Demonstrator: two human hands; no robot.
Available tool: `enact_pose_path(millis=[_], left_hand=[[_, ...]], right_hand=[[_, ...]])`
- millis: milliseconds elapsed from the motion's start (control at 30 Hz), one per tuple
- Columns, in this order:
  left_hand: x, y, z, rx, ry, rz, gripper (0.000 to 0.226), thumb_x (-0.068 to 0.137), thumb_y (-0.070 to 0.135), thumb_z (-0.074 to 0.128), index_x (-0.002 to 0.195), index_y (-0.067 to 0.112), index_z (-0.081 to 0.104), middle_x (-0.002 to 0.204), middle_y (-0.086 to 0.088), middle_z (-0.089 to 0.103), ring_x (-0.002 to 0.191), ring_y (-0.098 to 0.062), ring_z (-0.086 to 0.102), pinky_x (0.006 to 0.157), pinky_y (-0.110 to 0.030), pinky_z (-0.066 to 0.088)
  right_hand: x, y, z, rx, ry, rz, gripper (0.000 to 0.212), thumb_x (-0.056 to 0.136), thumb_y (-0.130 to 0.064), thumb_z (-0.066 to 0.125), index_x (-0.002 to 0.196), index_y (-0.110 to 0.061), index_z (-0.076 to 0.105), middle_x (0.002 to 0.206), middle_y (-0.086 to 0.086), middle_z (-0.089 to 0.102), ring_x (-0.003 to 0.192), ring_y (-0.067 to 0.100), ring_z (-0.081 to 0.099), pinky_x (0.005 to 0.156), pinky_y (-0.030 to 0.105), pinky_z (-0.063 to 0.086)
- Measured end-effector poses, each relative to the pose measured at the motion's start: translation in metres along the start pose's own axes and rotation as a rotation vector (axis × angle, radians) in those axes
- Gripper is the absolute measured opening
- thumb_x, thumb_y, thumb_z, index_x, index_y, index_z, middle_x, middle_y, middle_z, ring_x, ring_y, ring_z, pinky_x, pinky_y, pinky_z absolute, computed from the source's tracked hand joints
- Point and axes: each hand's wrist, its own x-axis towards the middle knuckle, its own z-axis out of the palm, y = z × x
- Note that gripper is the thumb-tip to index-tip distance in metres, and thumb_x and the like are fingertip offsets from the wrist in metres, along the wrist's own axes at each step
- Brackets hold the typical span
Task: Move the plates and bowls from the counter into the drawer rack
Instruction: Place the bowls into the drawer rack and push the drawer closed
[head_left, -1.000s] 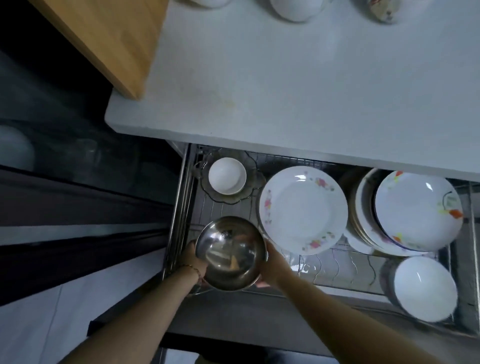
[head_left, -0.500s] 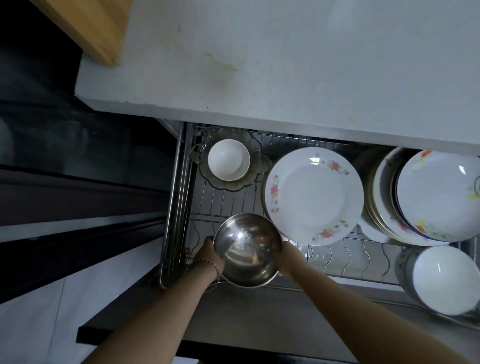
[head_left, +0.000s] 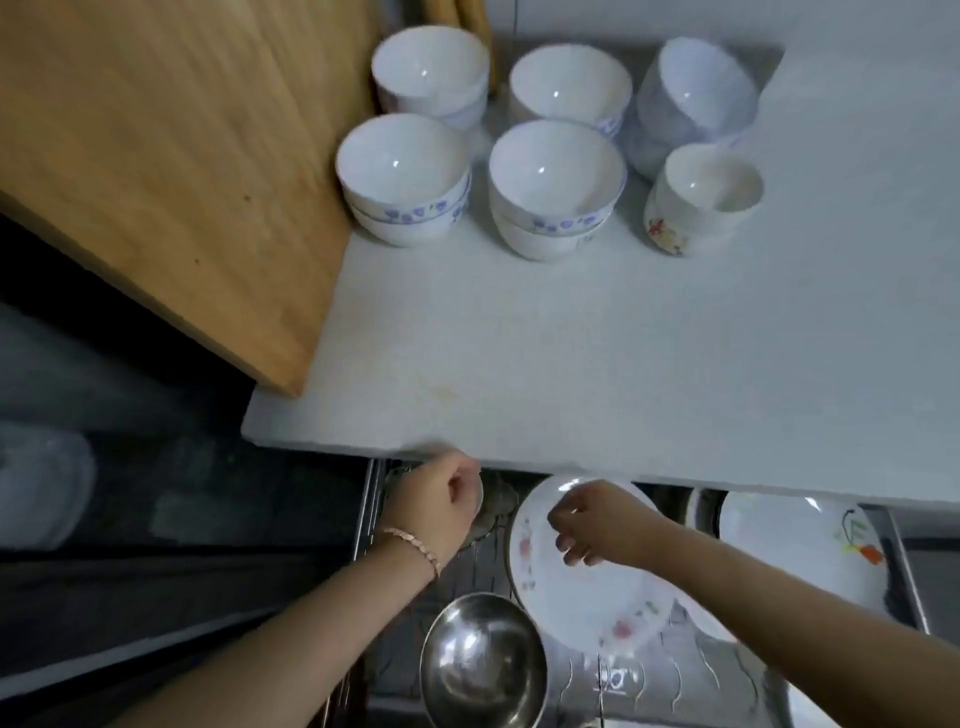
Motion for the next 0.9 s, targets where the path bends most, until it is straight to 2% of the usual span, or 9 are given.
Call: enact_pose_path(millis=[167,333,400,467,567,633,733,800,900], left_hand=[[0.067,0.059,-0.047,-0.179,0.121,-0.005,0.040,0.086,-0.003,0.048,0.064,0.031,0.052,0.094,-0.020,0.070,0.090,-0.038,0.067,0.086,-0.044,0.055],[0.121,0.073,-0.069,-0.274,0.180,-0.066,0.035,0.083,-0.004,0.048,0.061,0.023,0.052,0.100,-0.024,0.068,0.080,-0.035,0.064,0.079,-0.041,0.054],[0.130,0.073,-0.069,-0.297,0.193,-0.077,0.036,0.083,-0.005,0.046,0.061,0.022,0.052,0.099,-0.024,0.067,0.080,-0.033,0.062,0.074,-0.035,0.049],[0.131,0.073,-0.067,-0.301,0.176,-0.087,0.036,0.084,-0.005,0.044,0.062,0.022,0.051,0.094,-0.021,0.065,0.083,-0.035,0.064,0.072,-0.030,0.046],[0.124,0.074,-0.063,-0.372,0.107,-0.097,0.036,0.086,-0.006,0.040,0.065,0.021,0.049,0.082,-0.017,0.057,0.065,-0.030,0.058,0.053,-0.016,0.043],[0.117,0.077,-0.060,-0.425,0.052,-0.108,0.031,0.088,-0.005,0.039,0.071,0.018,0.051,0.073,-0.010,0.053,0.054,-0.020,0.053,0.043,-0.012,0.037],[0.105,0.093,-0.056,-0.517,-0.011,-0.104,0.018,0.092,0.005,0.048,0.107,0.012,0.054,0.081,-0.005,0.053,0.062,-0.017,0.057,0.054,-0.023,0.043],[0.093,0.111,-0.055,-0.605,-0.067,-0.158,0.044,0.093,0.021,0.053,0.135,0.019,0.040,0.104,-0.003,0.050,0.081,-0.025,0.060,0.060,-0.029,0.048],[0.066,0.131,-0.045,-0.560,-0.206,-0.191,0.067,0.091,0.042,0.051,0.147,0.033,0.017,0.127,0.001,0.042,0.097,-0.031,0.059,0.066,-0.035,0.052]], right_hand=[[-0.013,-0.076,-0.097,0.356,0.233,-0.113,0.022,0.096,-0.019,0.046,0.103,0.000,0.056,0.073,0.009,0.058,0.058,0.019,0.057,0.057,0.024,0.047],[0.037,-0.125,-0.163,0.964,0.446,-0.078,0.055,0.091,-0.038,0.054,0.134,-0.006,0.039,0.118,0.023,0.053,0.091,0.035,0.063,0.079,0.041,0.056],[0.060,-0.131,-0.175,1.127,0.449,-0.116,0.051,0.094,-0.033,0.051,0.136,-0.007,0.037,0.112,0.017,0.061,0.097,0.034,0.061,0.075,0.041,0.053],[0.077,-0.133,-0.177,1.191,0.469,-0.142,0.037,0.095,-0.014,0.043,0.130,-0.003,0.040,0.090,0.014,0.072,0.077,0.027,0.061,0.071,0.043,0.052],[0.087,-0.130,-0.172,1.204,0.570,-0.127,0.022,0.089,0.001,0.035,0.109,-0.004,0.042,0.096,0.022,0.063,0.064,0.029,0.057,0.080,0.045,0.054],[0.079,-0.122,-0.166,1.213,0.589,-0.129,0.017,0.088,0.004,0.034,0.102,-0.003,0.042,0.096,0.021,0.057,0.067,0.034,0.059,0.078,0.047,0.056],[0.058,-0.096,-0.150,1.249,0.523,-0.139,0.017,0.085,0.007,0.033,0.098,0.004,0.044,0.103,0.025,0.052,0.064,0.037,0.060,0.064,0.049,0.058],[0.037,-0.071,-0.136,1.268,0.459,-0.137,0.023,0.084,0.009,0.033,0.105,0.006,0.042,0.104,0.027,0.050,0.065,0.039,0.059,0.057,0.048,0.059],[0.003,-0.029,-0.120,1.211,0.392,-0.084,0.034,0.084,0.008,0.037,0.117,0.009,0.044,0.103,0.026,0.051,0.068,0.042,0.061,0.050,0.043,0.058]])
